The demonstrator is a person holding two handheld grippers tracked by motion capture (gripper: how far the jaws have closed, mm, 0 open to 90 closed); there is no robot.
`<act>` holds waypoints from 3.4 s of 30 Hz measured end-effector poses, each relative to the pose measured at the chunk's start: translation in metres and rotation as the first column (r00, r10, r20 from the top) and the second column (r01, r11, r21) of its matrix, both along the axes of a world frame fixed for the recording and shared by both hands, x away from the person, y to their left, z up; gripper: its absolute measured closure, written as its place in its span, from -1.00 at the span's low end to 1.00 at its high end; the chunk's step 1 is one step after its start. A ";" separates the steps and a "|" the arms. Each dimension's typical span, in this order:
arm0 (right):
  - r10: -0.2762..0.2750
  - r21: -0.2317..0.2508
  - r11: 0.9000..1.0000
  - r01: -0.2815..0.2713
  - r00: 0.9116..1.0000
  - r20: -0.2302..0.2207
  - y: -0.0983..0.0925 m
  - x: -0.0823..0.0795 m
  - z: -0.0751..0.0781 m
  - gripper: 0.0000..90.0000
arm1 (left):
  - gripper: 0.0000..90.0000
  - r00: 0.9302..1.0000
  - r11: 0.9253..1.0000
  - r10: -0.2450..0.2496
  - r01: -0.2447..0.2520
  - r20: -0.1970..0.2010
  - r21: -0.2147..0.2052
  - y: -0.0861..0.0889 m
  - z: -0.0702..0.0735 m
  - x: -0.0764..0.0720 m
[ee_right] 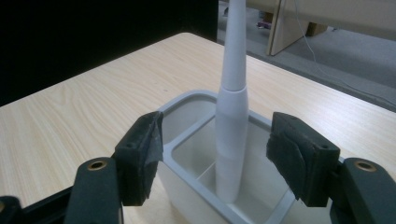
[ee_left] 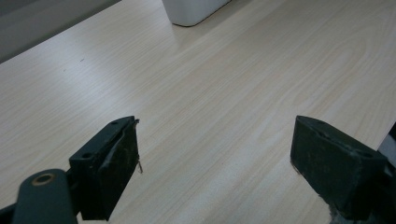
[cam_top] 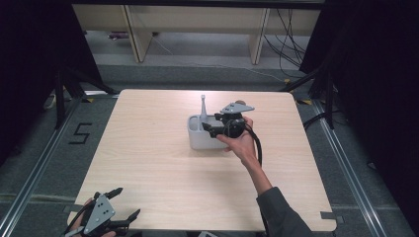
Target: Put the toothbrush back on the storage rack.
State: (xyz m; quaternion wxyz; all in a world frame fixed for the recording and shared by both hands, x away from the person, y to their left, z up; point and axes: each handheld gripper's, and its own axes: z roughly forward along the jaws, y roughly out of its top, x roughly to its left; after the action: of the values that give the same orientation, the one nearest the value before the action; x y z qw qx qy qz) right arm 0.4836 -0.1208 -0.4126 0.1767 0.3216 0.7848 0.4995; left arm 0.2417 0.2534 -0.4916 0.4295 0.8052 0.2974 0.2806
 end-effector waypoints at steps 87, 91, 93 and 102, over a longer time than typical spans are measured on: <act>-0.018 0.014 1.000 0.019 0.995 -0.097 -0.050 -0.111 -0.023 -0.55 | -0.67 1.000 1.000 -0.014 0.013 0.010 0.008 0.001 0.001 -0.002; 0.001 0.003 1.000 -0.001 0.998 -0.058 -0.055 -0.113 -0.029 -0.55 | -0.67 1.000 1.000 -0.013 0.013 0.011 0.015 0.001 0.001 -0.002; -0.002 0.014 1.000 0.003 0.997 -0.073 -0.055 -0.115 -0.030 -0.55 | -0.67 1.000 1.000 -0.012 0.012 0.011 0.015 0.001 0.001 -0.001; -0.003 0.026 1.000 0.005 0.997 -0.081 -0.060 -0.124 -0.036 -0.54 | -0.67 1.000 1.000 -0.011 0.011 0.007 -0.001 0.000 -0.001 -0.001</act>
State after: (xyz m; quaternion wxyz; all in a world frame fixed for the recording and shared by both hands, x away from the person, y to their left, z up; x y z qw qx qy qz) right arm 0.3594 -0.1807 -0.4486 0.1415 0.3453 0.7841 0.4959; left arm 0.2404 0.2534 -0.4923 0.4326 0.8055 0.2918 0.2811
